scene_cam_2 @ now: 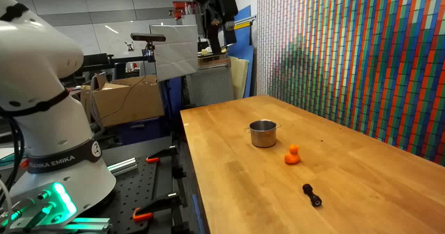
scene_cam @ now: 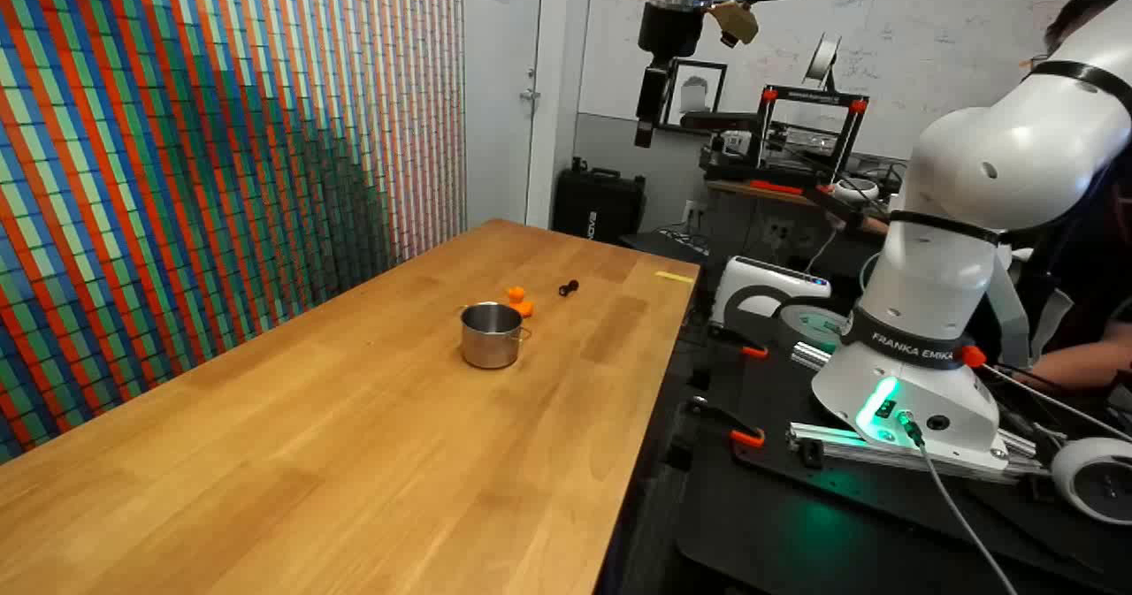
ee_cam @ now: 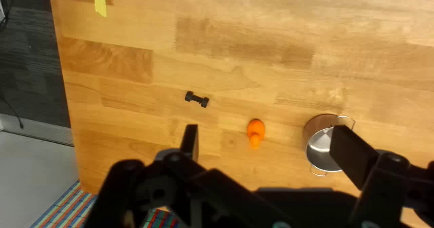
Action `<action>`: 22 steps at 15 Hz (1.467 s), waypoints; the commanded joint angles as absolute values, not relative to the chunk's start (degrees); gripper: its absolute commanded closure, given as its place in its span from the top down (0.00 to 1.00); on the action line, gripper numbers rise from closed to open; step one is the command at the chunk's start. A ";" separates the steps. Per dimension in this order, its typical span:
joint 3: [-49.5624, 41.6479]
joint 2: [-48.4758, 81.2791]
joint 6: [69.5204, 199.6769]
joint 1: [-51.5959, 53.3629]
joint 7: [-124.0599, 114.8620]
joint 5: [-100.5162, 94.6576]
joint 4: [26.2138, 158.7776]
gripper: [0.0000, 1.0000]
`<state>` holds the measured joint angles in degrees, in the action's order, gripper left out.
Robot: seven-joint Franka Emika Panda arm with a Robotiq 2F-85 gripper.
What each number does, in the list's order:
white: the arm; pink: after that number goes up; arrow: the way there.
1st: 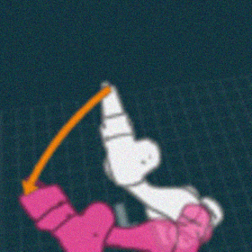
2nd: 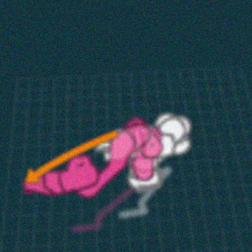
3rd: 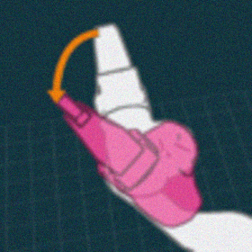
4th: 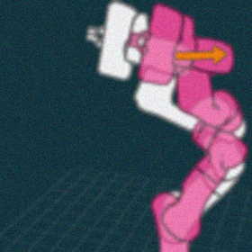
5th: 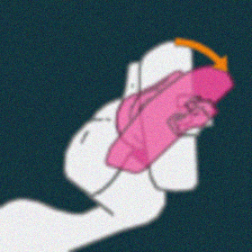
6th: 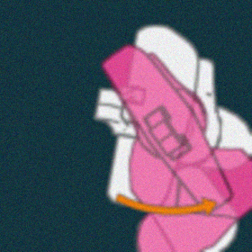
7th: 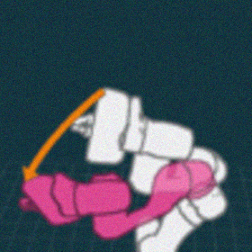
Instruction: Put the rubber duck in the silver pot
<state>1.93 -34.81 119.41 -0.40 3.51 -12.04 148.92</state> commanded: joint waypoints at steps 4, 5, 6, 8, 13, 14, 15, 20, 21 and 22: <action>1.71 -34.90 119.24 -0.13 3.39 -12.16 148.60 1.00; 1.72 -33.82 119.40 0.06 3.56 -11.96 147.70 1.00; 1.42 -30.59 120.43 0.07 3.03 -11.01 145.18 1.00; 0.53 -24.54 121.69 -0.24 2.72 -9.36 140.32 1.00; -1.99 -8.85 124.86 -0.96 2.61 -5.05 128.18 1.00; -2.37 -5.35 125.43 -1.16 2.31 -4.21 126.26 1.00; -2.65 -1.87 125.80 -1.18 2.23 -3.23 124.11 1.00; -2.22 11.57 128.69 -1.07 0.58 -3.00 119.61 1.00; -2.14 13.60 129.04 -1.01 0.32 -3.22 119.28 1.00; -1.94 15.51 130.31 -0.81 -0.08 -3.52 119.29 1.00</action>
<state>-2.51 9.38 128.78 -0.91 1.19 -3.85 122.60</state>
